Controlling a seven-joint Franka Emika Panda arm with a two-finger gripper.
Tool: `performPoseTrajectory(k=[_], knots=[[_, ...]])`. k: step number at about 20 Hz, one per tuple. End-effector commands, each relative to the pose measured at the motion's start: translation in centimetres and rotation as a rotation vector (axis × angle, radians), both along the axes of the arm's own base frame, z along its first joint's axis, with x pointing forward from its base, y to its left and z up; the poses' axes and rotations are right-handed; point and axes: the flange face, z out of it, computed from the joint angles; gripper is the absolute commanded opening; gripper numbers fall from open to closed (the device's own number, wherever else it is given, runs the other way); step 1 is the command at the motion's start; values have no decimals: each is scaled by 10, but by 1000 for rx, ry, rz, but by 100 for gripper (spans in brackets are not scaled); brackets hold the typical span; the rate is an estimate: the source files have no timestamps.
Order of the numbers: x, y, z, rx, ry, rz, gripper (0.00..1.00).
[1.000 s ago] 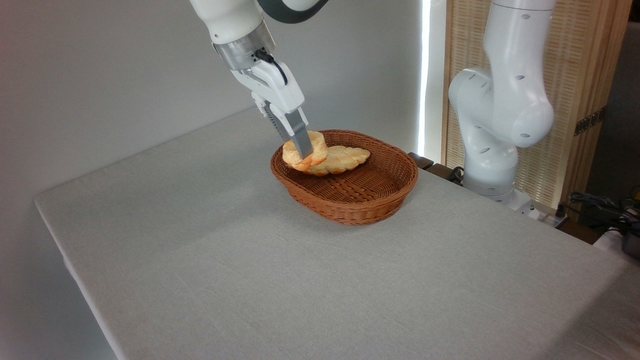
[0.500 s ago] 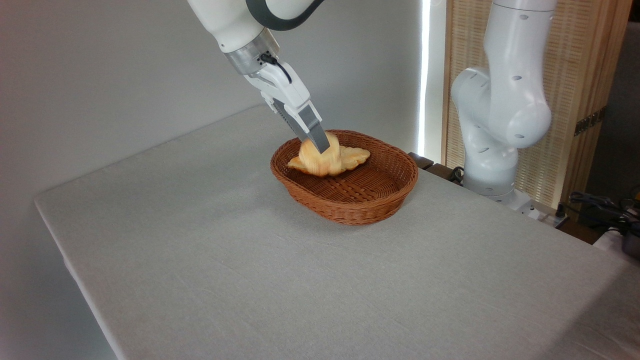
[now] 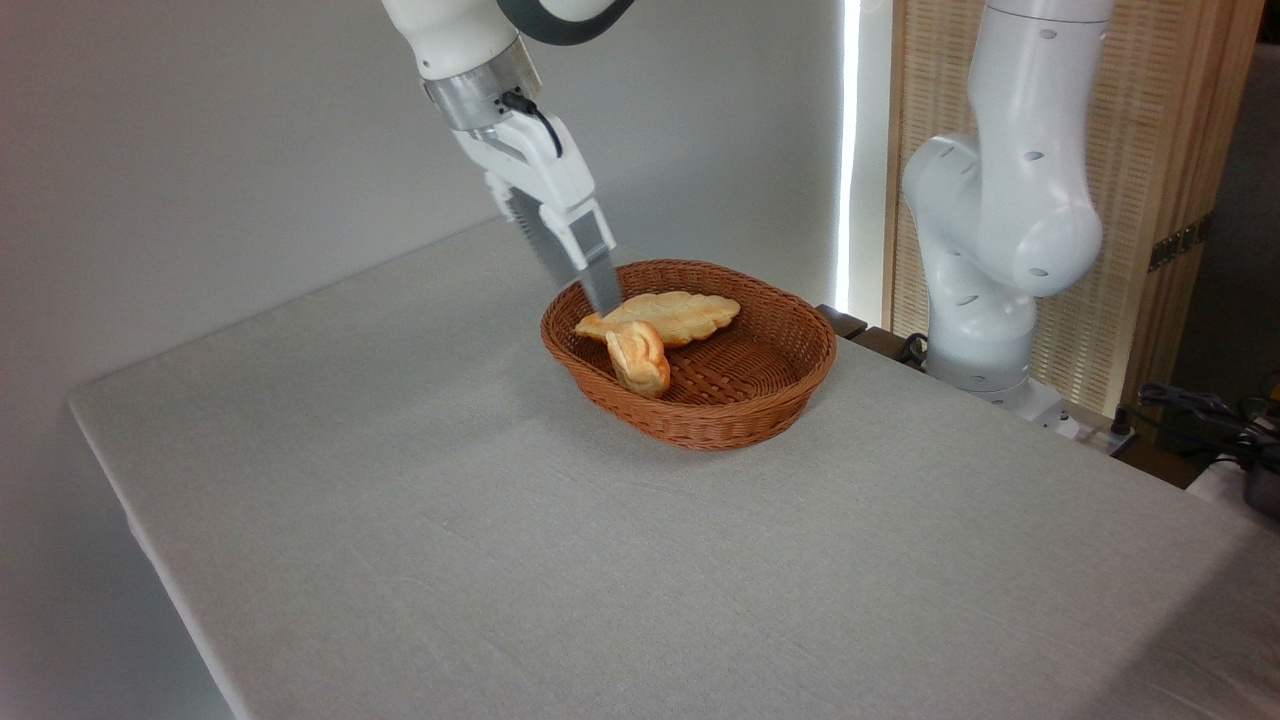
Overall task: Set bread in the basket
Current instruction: 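Lower the roll into the basket beside the flat bread and release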
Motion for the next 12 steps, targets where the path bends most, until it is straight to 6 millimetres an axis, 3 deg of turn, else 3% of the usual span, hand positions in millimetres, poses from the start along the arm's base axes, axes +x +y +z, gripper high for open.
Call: performPoseTrajectory(k=[1,9,12], knots=[[40,46,21,-47,-194,102,100],[82,138,22,-67,-323,185,100],[88,153,13,-66,-310,168,100]])
